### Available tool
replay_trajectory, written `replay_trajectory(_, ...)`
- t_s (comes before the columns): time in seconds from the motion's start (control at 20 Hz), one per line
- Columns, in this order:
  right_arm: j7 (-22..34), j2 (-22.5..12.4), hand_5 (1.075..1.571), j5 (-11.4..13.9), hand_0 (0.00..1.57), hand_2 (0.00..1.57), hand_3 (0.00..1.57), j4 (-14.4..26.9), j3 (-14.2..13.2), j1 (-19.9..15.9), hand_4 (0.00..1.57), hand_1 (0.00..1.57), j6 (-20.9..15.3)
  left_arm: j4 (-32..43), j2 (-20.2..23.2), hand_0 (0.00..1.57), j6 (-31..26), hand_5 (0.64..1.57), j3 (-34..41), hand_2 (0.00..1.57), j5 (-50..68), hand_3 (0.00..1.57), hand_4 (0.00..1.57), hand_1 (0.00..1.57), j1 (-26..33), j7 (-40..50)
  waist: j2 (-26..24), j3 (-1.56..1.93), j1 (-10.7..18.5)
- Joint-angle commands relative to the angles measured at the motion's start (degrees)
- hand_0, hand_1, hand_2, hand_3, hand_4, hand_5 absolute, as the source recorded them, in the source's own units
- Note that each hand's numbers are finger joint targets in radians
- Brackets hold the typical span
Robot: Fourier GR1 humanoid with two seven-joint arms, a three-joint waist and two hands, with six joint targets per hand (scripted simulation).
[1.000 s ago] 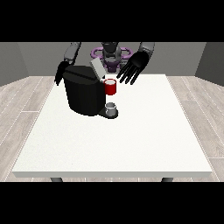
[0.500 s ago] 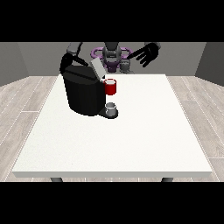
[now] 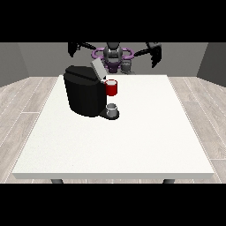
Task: Insert the coffee pod into the coffee machine and close the lid
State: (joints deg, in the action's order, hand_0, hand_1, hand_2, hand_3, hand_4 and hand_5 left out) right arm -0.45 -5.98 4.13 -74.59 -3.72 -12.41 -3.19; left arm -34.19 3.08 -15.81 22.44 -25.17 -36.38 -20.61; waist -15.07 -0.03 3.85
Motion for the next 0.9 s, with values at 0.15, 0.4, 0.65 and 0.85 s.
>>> replay_trajectory(0.15,3.9,-3.5,1.571,1.1,0.0,0.0,0.0,-1.2,-0.4,-3.9,0.08,0.0,1.6,-6.6,-2.6,0.0,-2.7,1.571,-2.0,0.0,3.8,0.0,0.4,0.0,5.6,3.4,-1.2,0.04,4.8)
replay_trajectory(0.4,3.8,-6.5,1.571,-2.7,0.0,0.0,0.0,5.5,-6.9,-8.7,0.0,0.0,2.2,-11.0,-3.1,0.0,-3.8,1.571,-7.7,0.0,9.5,0.0,0.46,0.0,7.8,4.7,1.2,0.07,9.3)
replay_trajectory(0.65,6.5,-4.8,1.571,-6.7,0.0,0.0,0.0,7.7,-8.3,-13.5,0.08,0.0,3.0,-16.7,-3.1,0.0,-1.3,1.571,-10.0,0.0,12.6,0.0,0.39,0.0,8.0,7.1,4.8,0.05,8.1)
replay_trajectory(0.85,7.4,-6.9,1.571,-9.7,0.0,0.0,0.0,10.4,-11.2,-15.8,0.1,0.0,4.6,-21.9,-2.5,0.0,-3.2,1.571,-9.7,0.0,12.7,0.0,0.38,0.0,10.6,8.8,7.5,0.05,9.5)
